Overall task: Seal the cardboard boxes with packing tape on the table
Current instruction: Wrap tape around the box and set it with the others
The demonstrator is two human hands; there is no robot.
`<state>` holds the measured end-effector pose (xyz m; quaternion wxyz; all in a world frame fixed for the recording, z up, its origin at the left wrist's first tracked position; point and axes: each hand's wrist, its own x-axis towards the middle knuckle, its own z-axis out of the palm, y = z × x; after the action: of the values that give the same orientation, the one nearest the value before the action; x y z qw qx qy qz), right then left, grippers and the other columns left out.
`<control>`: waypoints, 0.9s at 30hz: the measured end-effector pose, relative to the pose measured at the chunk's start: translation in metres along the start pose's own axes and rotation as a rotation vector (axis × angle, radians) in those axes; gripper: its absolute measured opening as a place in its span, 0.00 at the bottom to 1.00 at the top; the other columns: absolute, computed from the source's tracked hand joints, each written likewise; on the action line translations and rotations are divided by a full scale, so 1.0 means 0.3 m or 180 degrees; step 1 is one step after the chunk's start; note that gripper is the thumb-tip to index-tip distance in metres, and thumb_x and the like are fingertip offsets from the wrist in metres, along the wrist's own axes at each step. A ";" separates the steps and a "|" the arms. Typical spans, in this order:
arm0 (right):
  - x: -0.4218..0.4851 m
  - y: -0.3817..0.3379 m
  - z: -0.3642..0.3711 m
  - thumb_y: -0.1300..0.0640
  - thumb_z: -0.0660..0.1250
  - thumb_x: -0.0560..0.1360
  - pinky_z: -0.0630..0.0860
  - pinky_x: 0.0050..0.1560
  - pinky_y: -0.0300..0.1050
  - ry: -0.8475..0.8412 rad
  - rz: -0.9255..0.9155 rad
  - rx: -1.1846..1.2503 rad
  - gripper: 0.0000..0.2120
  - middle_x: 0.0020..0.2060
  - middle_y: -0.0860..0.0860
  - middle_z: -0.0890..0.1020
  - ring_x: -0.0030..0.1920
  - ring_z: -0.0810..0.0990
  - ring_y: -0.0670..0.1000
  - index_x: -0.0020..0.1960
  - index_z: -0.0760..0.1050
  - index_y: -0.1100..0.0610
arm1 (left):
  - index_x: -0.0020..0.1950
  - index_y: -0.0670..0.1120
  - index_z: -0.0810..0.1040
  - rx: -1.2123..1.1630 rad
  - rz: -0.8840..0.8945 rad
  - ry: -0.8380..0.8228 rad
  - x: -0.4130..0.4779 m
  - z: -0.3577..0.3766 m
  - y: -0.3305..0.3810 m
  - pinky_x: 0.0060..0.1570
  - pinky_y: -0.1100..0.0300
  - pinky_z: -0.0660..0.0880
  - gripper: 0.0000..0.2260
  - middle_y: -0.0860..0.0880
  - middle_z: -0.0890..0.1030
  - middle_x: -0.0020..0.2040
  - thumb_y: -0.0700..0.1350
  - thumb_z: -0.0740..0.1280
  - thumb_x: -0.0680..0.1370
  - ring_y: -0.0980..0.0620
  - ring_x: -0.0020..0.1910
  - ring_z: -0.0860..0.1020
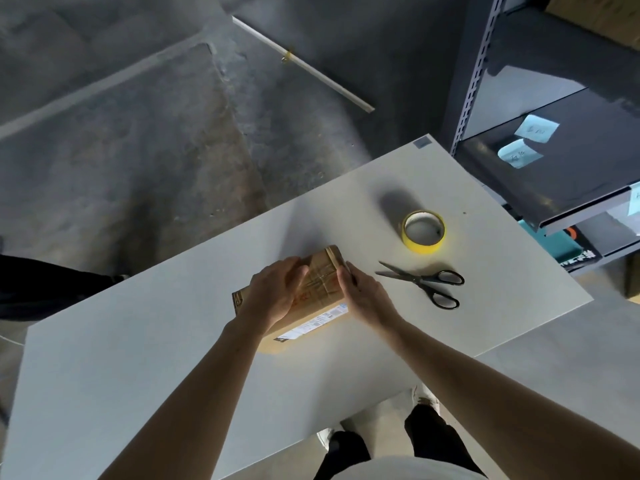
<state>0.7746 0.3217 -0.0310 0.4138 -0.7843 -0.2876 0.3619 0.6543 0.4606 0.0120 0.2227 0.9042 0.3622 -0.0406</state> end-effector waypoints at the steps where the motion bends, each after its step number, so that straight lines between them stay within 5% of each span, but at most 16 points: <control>1: 0.000 -0.018 -0.003 0.42 0.54 0.83 0.72 0.48 0.49 -0.0019 0.0078 -0.0054 0.19 0.51 0.57 0.82 0.54 0.79 0.61 0.58 0.74 0.56 | 0.65 0.50 0.75 -0.0014 -0.0009 -0.0021 0.001 -0.001 0.000 0.54 0.53 0.72 0.17 0.48 0.81 0.56 0.55 0.55 0.84 0.47 0.55 0.79; 6: 0.000 -0.111 0.022 0.30 0.67 0.70 0.77 0.55 0.50 0.0204 0.0244 -0.0428 0.35 0.55 0.53 0.82 0.56 0.80 0.57 0.64 0.69 0.56 | 0.71 0.55 0.68 0.0001 0.0002 -0.0346 -0.011 -0.021 -0.021 0.66 0.49 0.66 0.17 0.49 0.75 0.68 0.56 0.53 0.84 0.46 0.68 0.71; 11: 0.006 -0.086 0.025 0.31 0.69 0.69 0.76 0.48 0.46 0.0235 0.0523 -0.0370 0.31 0.49 0.54 0.82 0.52 0.81 0.57 0.56 0.73 0.57 | 0.76 0.61 0.59 0.0380 -0.0647 -0.0661 -0.056 -0.036 -0.097 0.73 0.38 0.46 0.28 0.54 0.63 0.76 0.69 0.54 0.78 0.49 0.77 0.54; 15: 0.021 -0.072 0.028 0.35 0.65 0.75 0.73 0.44 0.45 0.0349 0.0335 -0.0516 0.27 0.47 0.57 0.83 0.49 0.81 0.59 0.55 0.75 0.60 | 0.71 0.60 0.65 -0.0053 -0.0692 -0.0512 -0.065 -0.011 -0.169 0.67 0.49 0.59 0.40 0.51 0.71 0.69 0.79 0.52 0.64 0.47 0.72 0.62; 21: 0.037 -0.052 0.021 0.40 0.57 0.81 0.75 0.44 0.50 0.0446 0.0076 -0.0571 0.25 0.43 0.60 0.83 0.47 0.81 0.62 0.51 0.77 0.62 | 0.71 0.56 0.66 -0.0198 -0.0537 -0.0491 -0.076 -0.013 -0.180 0.63 0.54 0.59 0.24 0.49 0.73 0.65 0.64 0.58 0.77 0.46 0.70 0.64; 27: 0.028 -0.059 0.021 0.42 0.50 0.84 0.70 0.44 0.50 0.0448 0.0109 -0.0573 0.26 0.47 0.61 0.83 0.50 0.80 0.65 0.51 0.77 0.61 | 0.76 0.51 0.65 -0.0592 -0.0544 -0.0128 -0.122 -0.019 -0.175 0.69 0.52 0.63 0.20 0.47 0.59 0.75 0.45 0.61 0.83 0.45 0.74 0.60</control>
<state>0.7716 0.3394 -0.0211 0.3546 -0.8465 -0.2758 0.2855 0.5916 0.4733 0.0061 0.3085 0.8445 0.4355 -0.0438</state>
